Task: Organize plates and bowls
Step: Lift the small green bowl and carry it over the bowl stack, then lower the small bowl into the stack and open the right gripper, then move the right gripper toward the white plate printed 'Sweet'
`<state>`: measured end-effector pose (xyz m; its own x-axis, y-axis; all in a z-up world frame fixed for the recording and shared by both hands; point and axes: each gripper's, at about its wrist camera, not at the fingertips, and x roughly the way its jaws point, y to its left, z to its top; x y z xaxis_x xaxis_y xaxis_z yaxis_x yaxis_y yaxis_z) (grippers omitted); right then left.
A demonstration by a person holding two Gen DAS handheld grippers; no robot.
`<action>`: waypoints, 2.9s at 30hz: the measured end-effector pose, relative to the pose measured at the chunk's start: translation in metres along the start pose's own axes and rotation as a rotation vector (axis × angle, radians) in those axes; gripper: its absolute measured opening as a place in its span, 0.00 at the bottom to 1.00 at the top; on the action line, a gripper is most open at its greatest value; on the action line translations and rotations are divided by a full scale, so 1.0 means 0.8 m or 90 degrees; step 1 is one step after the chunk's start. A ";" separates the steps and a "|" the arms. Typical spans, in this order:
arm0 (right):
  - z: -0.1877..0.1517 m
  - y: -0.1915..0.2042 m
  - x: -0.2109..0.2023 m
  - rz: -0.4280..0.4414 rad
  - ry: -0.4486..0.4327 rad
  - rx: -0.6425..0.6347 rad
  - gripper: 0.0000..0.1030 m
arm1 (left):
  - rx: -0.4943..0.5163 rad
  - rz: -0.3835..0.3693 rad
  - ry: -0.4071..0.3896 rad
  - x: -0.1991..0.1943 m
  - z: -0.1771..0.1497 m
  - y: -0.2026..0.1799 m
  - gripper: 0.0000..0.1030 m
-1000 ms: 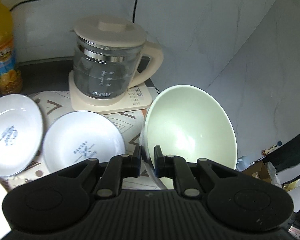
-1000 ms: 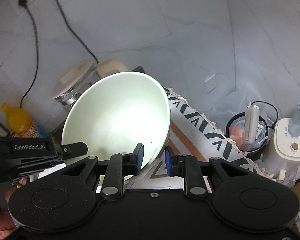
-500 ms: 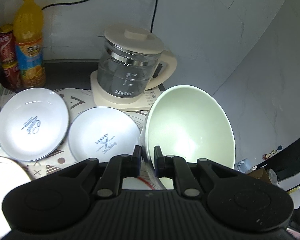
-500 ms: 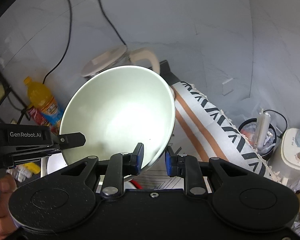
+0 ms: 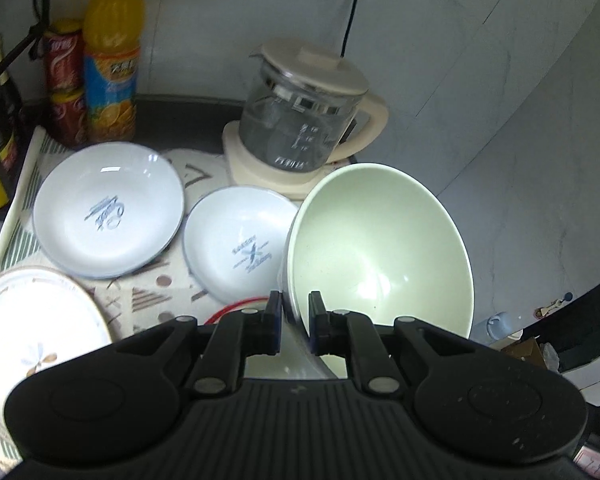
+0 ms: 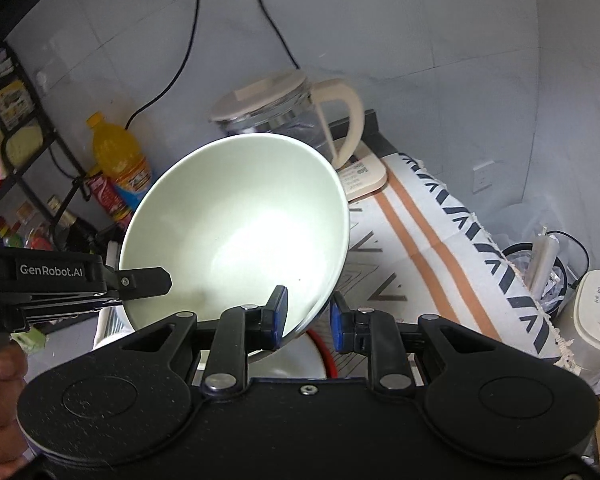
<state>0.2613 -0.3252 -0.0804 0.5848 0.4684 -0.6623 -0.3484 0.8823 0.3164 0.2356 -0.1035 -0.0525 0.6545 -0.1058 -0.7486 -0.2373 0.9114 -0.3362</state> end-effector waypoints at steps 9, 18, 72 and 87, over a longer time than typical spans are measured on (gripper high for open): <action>-0.022 0.024 0.010 -0.006 0.050 -0.047 0.22 | -0.036 0.035 0.060 0.006 -0.035 0.029 0.12; -0.046 0.032 0.019 -0.013 0.099 -0.081 0.22 | -0.054 0.048 0.100 0.011 -0.060 0.044 0.12; -0.058 0.076 -0.010 0.049 0.065 -0.110 0.89 | -0.122 0.152 -0.016 -0.094 -0.088 0.112 0.83; -0.056 0.133 0.016 0.073 0.089 -0.139 0.89 | -0.147 0.204 -0.001 -0.106 -0.082 0.174 0.83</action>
<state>0.1988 -0.2274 -0.0861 0.4313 0.5407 -0.7222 -0.5651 0.7859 0.2510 0.1004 0.0067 -0.0735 0.5217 0.1697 -0.8361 -0.5851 0.7844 -0.2059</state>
